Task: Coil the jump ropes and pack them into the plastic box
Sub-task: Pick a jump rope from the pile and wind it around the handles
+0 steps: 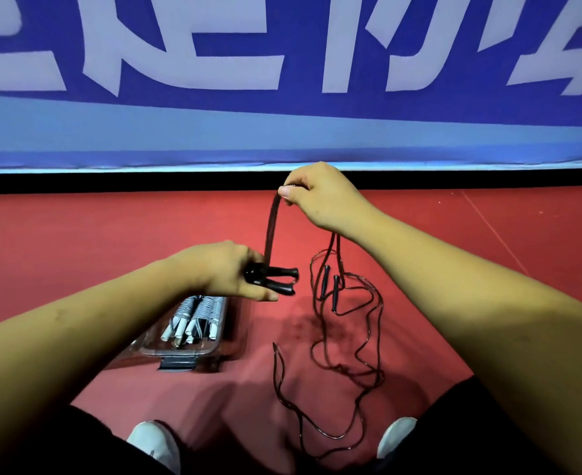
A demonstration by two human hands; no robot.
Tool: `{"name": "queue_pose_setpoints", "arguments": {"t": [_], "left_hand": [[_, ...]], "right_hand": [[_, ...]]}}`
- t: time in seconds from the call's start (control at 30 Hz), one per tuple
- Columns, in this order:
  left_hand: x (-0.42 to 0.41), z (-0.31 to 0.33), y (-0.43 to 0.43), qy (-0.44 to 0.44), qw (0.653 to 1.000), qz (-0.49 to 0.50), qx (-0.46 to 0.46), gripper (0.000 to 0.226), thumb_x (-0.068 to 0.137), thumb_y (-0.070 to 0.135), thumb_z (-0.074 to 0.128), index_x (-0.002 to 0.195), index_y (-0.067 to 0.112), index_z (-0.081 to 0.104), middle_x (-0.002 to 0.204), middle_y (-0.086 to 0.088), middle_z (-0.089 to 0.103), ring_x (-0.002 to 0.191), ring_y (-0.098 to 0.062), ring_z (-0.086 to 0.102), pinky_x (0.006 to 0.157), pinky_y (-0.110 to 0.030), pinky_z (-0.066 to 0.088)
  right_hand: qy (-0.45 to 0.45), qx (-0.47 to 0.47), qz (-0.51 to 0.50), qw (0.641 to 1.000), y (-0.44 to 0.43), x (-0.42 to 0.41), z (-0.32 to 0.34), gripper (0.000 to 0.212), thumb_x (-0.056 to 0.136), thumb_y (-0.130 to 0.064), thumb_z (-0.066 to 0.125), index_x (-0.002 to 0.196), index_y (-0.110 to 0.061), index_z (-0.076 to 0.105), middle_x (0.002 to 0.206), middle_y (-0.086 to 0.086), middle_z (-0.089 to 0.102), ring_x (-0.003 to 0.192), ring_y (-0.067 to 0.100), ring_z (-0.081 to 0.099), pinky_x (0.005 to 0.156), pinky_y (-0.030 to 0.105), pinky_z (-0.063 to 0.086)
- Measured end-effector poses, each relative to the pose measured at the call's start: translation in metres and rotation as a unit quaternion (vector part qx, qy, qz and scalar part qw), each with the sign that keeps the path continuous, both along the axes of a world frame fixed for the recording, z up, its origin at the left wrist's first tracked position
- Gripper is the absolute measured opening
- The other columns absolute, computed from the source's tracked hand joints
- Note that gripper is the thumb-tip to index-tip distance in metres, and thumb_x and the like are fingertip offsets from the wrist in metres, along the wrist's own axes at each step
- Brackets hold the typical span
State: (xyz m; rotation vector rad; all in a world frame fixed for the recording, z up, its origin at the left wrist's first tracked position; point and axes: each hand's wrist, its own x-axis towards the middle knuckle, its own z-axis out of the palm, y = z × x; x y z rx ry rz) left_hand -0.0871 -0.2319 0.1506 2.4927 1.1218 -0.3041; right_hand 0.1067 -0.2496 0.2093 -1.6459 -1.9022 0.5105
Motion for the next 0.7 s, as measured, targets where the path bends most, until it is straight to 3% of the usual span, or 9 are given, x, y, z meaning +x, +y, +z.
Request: {"name": "queue_pose_setpoints", "arguments": {"t": [0.17,0.3,0.37,0.4,0.5,0.63,0.7], "left_hand": [[0.003,0.016,-0.01,-0.075,0.995,-0.062,-0.013,0.026,0.085,0.034,0.072,0.076,0.028,0.049,0.059,0.01,0.052,0.051,0.0,0.047,0.053,-0.013,0.034],[0.003,0.028,-0.021,-0.18,0.98,-0.071,-0.054,0.021,0.085,0.037,0.072,0.095,0.024,0.058,0.07,0.006,0.059,0.059,-0.001,0.049,0.057,-0.02,0.041],[0.0,0.029,-0.021,-0.251,0.966,-0.034,-0.05,0.039,0.081,0.048,0.069,0.111,0.027,0.056,0.082,0.002,0.064,0.066,-0.008,0.054,0.064,-0.026,0.046],[-0.001,0.031,-0.019,-0.289,0.956,0.007,-0.043,0.046,0.08,0.049,0.07,0.117,0.029,0.052,0.081,0.002,0.063,0.062,-0.01,0.052,0.059,-0.026,0.044],[-0.007,0.037,-0.009,-0.382,0.913,0.108,-0.097,0.053,0.089,0.031,0.071,0.133,0.036,0.041,0.065,0.002,0.054,0.047,-0.012,0.042,0.044,-0.026,0.038],[-0.025,0.04,0.014,-0.364,0.916,0.158,-0.048,0.036,0.09,0.029,0.071,0.122,0.031,0.055,0.054,0.011,0.051,0.042,-0.006,0.042,0.04,-0.021,0.036],[-0.032,0.037,0.025,-0.329,0.928,0.175,0.007,0.03,0.089,0.031,0.072,0.115,0.028,0.056,0.059,0.009,0.05,0.041,-0.002,0.042,0.041,-0.02,0.037]], "right_hand": [[0.006,-0.029,-0.031,0.999,0.011,0.019,-0.013,0.022,0.094,-0.024,0.059,0.076,-0.014,0.068,0.061,-0.004,0.054,0.054,0.008,0.044,0.054,0.025,0.034],[0.018,-0.125,-0.011,0.992,0.008,0.022,-0.029,0.027,0.095,-0.021,0.058,0.07,-0.015,0.065,0.047,-0.005,0.046,0.043,0.009,0.035,0.046,0.023,0.027],[0.051,-0.165,-0.007,0.985,0.005,0.022,-0.04,0.026,0.094,-0.012,0.057,0.069,-0.018,0.061,0.053,0.002,0.047,0.046,0.013,0.037,0.047,0.023,0.026],[0.078,-0.177,-0.009,0.981,0.003,0.021,-0.044,0.027,0.094,-0.006,0.055,0.07,-0.019,0.057,0.056,0.004,0.047,0.047,0.015,0.038,0.048,0.024,0.027],[0.136,-0.22,-0.012,0.966,-0.001,0.011,-0.052,0.025,0.095,-0.007,0.052,0.075,-0.021,0.054,0.05,-0.002,0.041,0.043,0.015,0.035,0.045,0.022,0.027],[0.097,-0.254,0.067,0.96,-0.01,-0.009,-0.047,0.023,0.101,-0.025,0.046,0.08,-0.019,0.051,0.059,0.001,0.04,0.043,0.014,0.04,0.045,0.021,0.034],[0.101,-0.247,0.08,0.96,-0.014,-0.019,-0.042,0.025,0.103,-0.023,0.04,0.079,-0.018,0.046,0.061,0.004,0.039,0.043,0.016,0.039,0.043,0.021,0.033]]}}
